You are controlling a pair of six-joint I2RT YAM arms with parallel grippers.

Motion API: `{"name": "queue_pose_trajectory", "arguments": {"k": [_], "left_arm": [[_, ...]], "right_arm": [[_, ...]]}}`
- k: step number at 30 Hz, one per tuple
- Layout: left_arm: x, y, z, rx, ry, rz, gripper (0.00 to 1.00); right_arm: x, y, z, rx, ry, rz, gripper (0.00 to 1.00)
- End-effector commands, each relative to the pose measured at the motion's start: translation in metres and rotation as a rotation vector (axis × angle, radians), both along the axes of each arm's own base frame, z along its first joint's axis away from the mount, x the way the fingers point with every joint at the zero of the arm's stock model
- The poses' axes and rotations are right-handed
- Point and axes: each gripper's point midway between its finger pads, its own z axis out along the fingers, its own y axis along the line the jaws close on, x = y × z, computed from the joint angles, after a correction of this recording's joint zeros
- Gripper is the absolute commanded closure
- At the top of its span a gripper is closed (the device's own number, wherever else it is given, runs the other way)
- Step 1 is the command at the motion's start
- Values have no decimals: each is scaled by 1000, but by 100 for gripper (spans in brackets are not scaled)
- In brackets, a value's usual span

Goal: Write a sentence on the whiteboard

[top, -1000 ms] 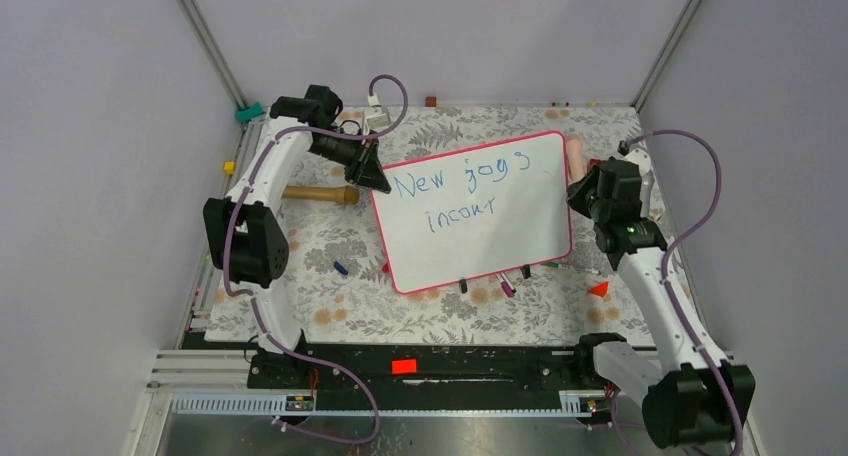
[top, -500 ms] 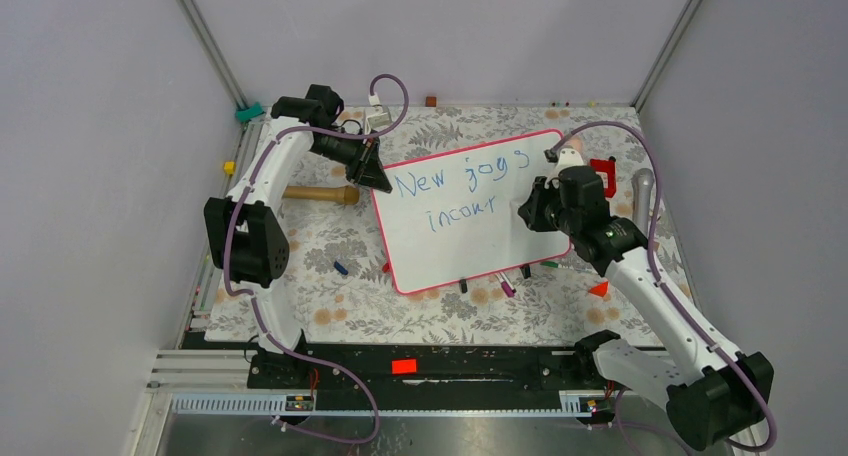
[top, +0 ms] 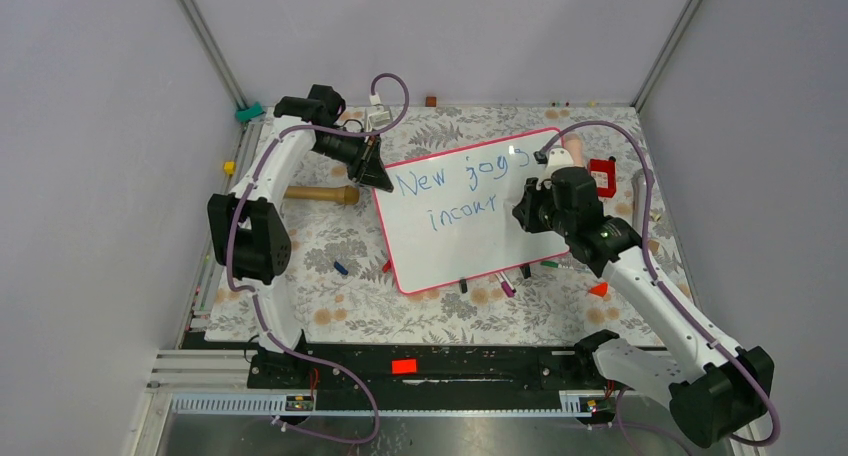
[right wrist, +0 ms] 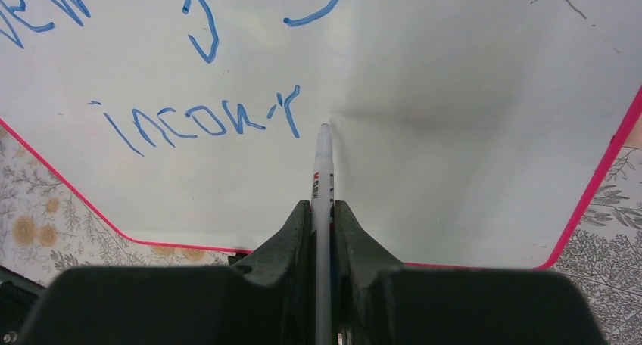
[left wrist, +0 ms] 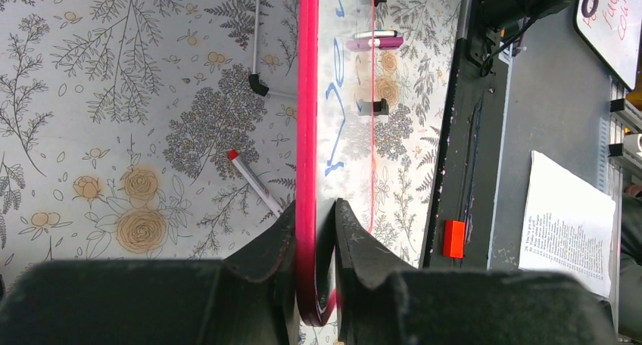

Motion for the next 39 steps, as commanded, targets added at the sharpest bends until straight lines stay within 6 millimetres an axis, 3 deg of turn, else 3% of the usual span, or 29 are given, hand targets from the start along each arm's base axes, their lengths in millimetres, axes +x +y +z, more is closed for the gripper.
{"name": "queue_pose_trajectory", "arguments": {"k": [1,22,33,39], "left_arm": [[33,4,-18,100,-203,-39,100],[33,5,-18,104,-204,-38,100],[33,5,-17,106,-209,-38,100],[33,5,-17,106,-211,-39,100]], "right_arm": [[11,-2,15,-23,-75,-19,100],[23,2,26,-32,-112,-37,100],[34,6,15,-51,-78,-47,100],[28,12,8,-44,-58,-16,100]]}}
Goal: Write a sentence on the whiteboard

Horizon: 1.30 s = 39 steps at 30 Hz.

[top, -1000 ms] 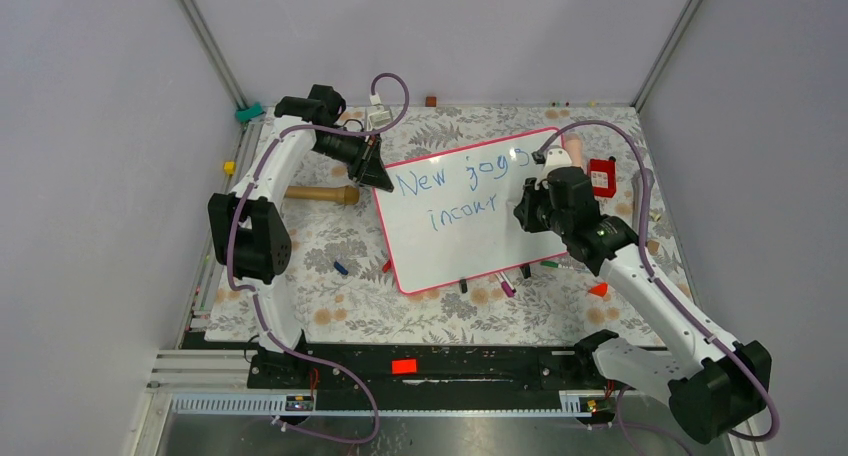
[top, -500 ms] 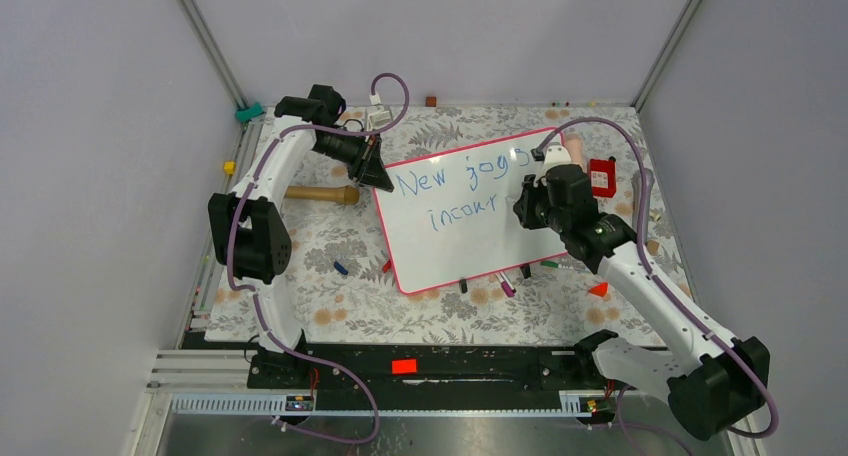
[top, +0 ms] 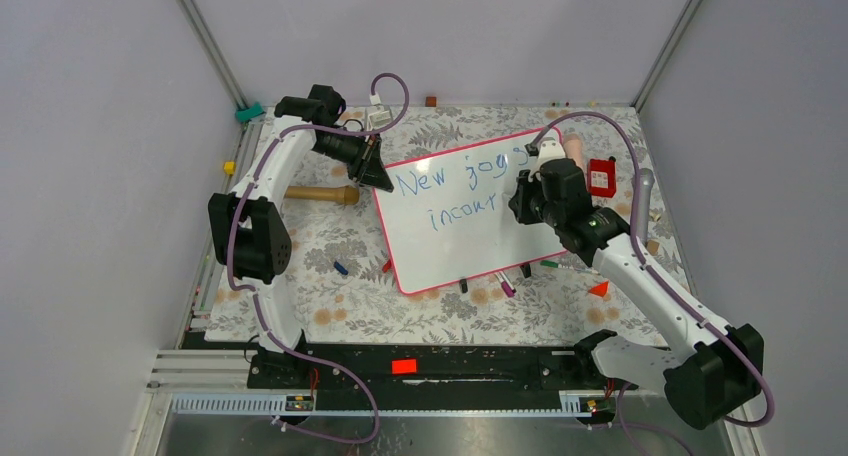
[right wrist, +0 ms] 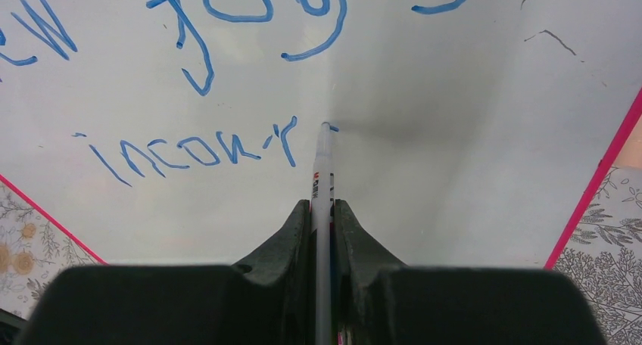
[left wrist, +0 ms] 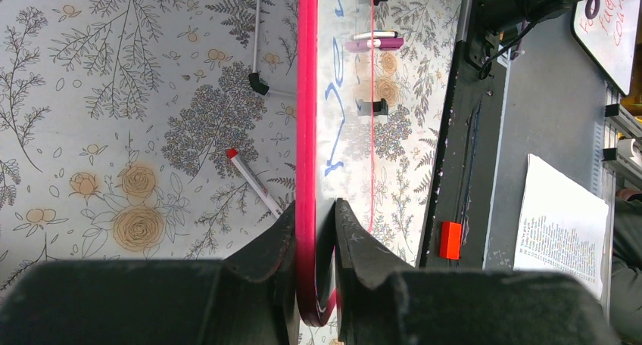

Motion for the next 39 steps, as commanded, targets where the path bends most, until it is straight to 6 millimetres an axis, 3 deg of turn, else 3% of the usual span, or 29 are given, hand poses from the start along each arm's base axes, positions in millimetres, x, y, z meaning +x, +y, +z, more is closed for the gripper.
{"name": "queue_pose_trajectory", "arguments": {"k": [1,15,23,39], "left_arm": [[31,5,-15,103,-233,-54,100],[31,6,-15,105,-233,-53,100],[31,6,-16,106,-232,-53,100],[32,6,-15,110,-235,-52,100]], "right_arm": [[5,8,8,8,-35,21,100],[-18,-6,-23,-64,50,30,100],[-6,-19,-9,-99,4,-56,100],[17,-4,16,-65,-43,-44,100]]}}
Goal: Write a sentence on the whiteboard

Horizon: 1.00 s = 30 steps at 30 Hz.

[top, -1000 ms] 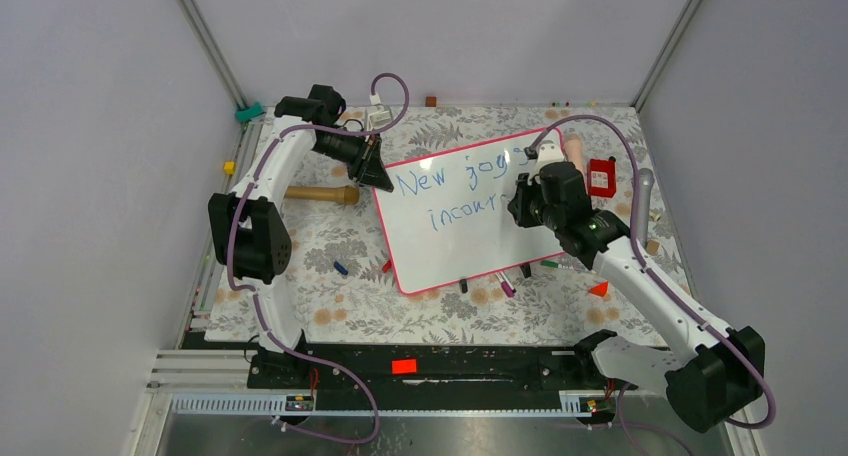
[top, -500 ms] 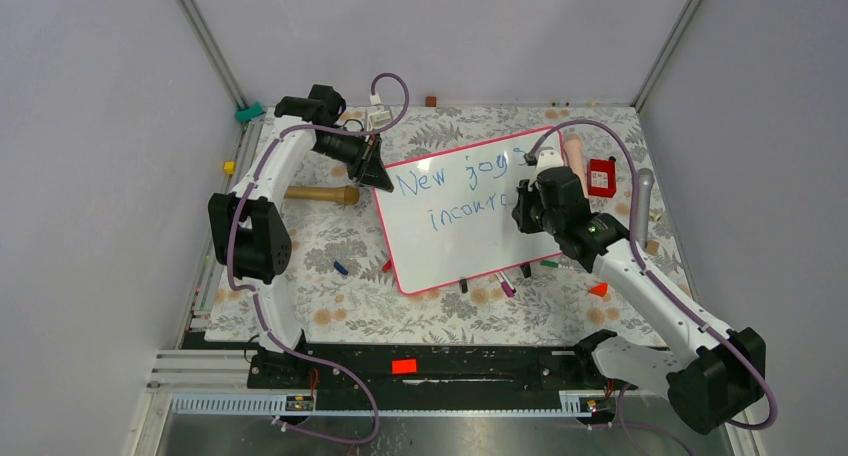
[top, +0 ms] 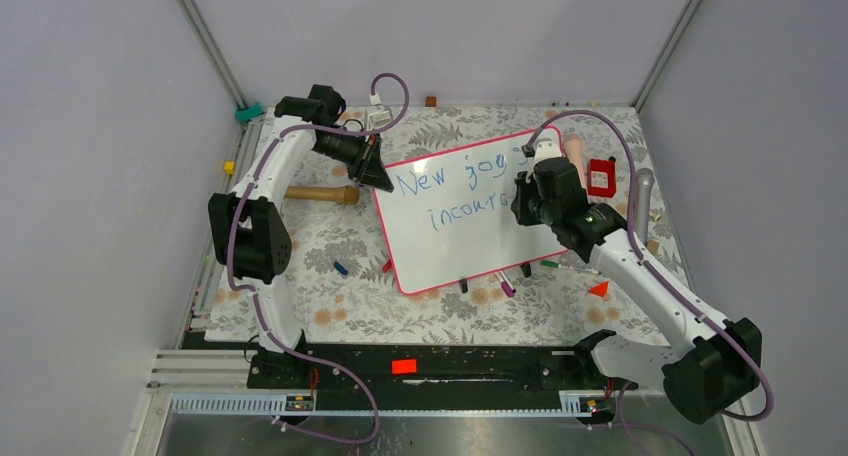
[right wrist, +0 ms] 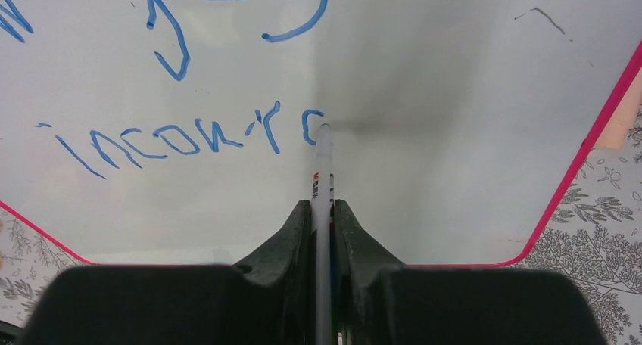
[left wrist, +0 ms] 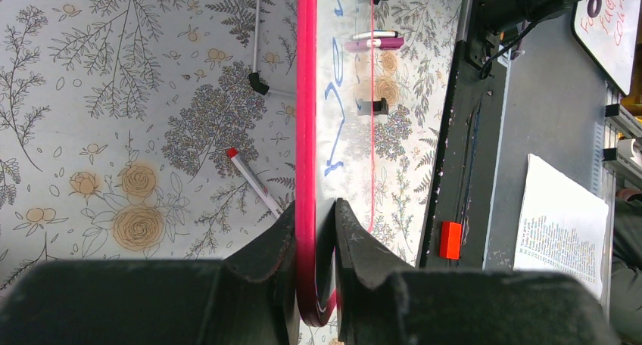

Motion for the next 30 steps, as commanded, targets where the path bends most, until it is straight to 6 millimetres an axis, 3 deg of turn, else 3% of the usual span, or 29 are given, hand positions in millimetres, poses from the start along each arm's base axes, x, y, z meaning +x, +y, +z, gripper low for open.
{"name": "queue_pose_trajectory", "arguments": {"k": [1,8,22,30], "left_arm": [[31,6,-15,108,-234,-53,100],[31,6,-15,108,-236,-53,100],[31,6,-14,106,-237,-53,100],[32,7,-15,110,-234,-51,100]], "right_arm": [[22,2,24,-1,-88,-26,100],[22,1,27,0,-95,-28,100],[-4,-17,-4,-76,-24,-24,100],[-2,-8,16,-28,-56,2,100]]}}
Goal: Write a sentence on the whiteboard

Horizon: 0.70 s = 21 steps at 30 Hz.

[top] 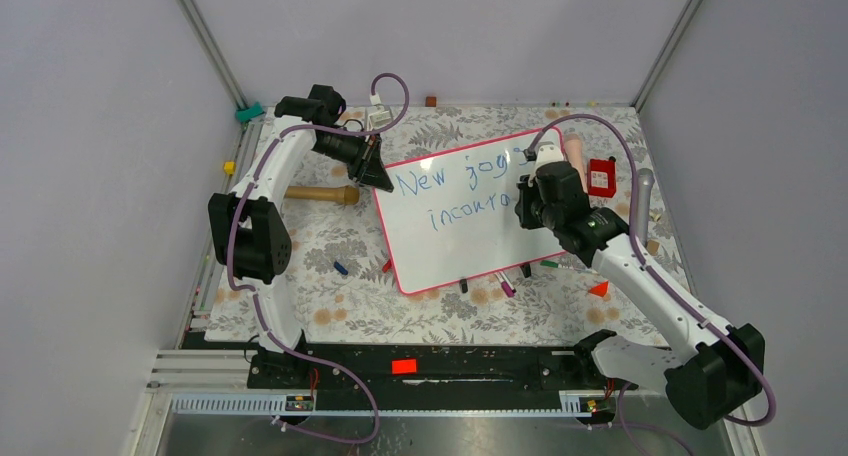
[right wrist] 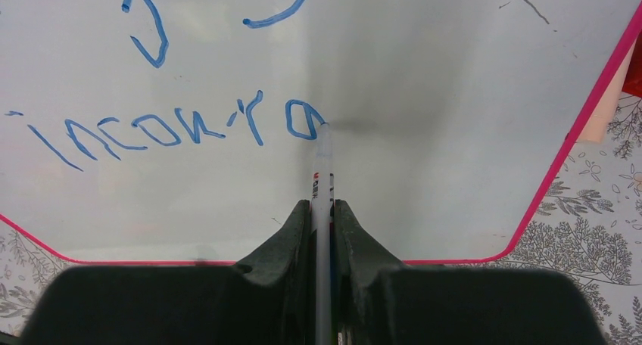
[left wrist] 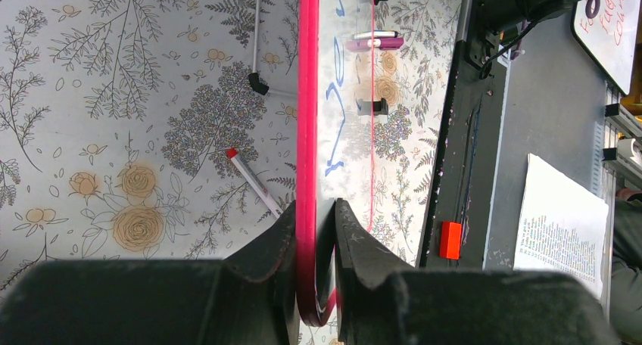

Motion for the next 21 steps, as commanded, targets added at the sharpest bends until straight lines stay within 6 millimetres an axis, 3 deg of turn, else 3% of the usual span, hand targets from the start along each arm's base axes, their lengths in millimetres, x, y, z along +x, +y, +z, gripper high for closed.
{"name": "queue_pose_trajectory", "arguments": {"k": [1,5,9,21], "left_arm": [[32,7,-15,109,-234,-51,100],[32,6,-15,109,-235,-52,100],[32,6,-15,109,-235,-51,100],[32,6,-14,108,-237,-51,100]], "right_arm": [[0,1,24,19,-54,14,100],[-6,6,44,76,-99,47,100],[-6,4,51,86,-127,40,100],[8,-12,44,56,-107,-27,100]]}}
